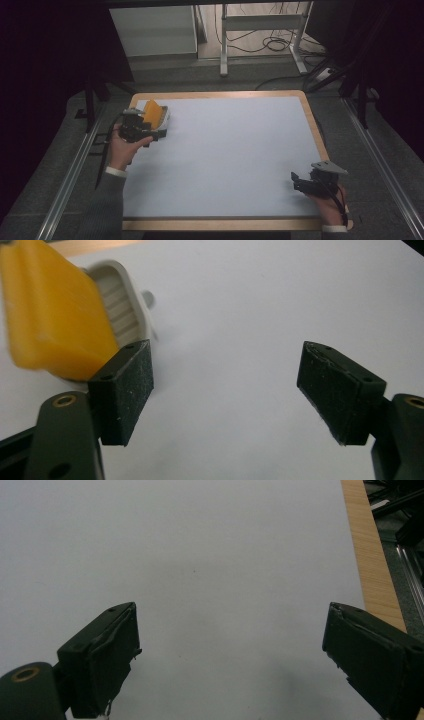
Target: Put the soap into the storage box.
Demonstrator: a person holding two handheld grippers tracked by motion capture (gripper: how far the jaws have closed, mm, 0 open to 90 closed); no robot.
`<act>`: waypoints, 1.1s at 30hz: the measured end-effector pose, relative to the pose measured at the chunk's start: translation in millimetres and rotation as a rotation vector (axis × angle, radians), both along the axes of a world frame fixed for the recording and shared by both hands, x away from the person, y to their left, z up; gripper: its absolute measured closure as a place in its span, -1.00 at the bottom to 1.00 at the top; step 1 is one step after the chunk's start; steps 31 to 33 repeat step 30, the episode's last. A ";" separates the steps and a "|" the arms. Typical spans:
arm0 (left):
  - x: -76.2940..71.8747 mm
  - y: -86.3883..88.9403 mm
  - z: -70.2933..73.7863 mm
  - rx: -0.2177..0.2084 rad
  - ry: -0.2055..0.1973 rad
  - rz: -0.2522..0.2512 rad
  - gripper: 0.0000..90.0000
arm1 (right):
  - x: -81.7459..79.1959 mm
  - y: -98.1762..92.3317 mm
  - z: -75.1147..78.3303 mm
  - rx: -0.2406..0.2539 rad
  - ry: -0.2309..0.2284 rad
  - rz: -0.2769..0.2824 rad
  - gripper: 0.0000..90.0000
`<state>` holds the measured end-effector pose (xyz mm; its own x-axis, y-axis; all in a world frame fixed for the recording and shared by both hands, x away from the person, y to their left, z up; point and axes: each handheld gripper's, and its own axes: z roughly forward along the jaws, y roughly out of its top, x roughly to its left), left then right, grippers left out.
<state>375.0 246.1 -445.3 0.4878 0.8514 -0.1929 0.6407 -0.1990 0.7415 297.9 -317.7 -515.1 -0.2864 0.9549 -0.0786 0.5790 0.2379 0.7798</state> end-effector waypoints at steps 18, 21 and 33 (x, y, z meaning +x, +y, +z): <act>-51.9 -10.2 -63.8 -0.048 -0.002 -0.019 -0.42 | -2.0 1.0 5.0 0.005 -0.032 0.011 -0.82; -52.1 -9.2 -64.1 -0.048 -0.003 -0.019 -0.42 | -2.0 2.0 5.6 0.004 -0.036 0.016 -0.82; -52.0 -9.1 -68.2 0.000 0.001 -0.027 -0.50 | -1.7 12.8 9.0 0.008 -0.049 0.050 -0.82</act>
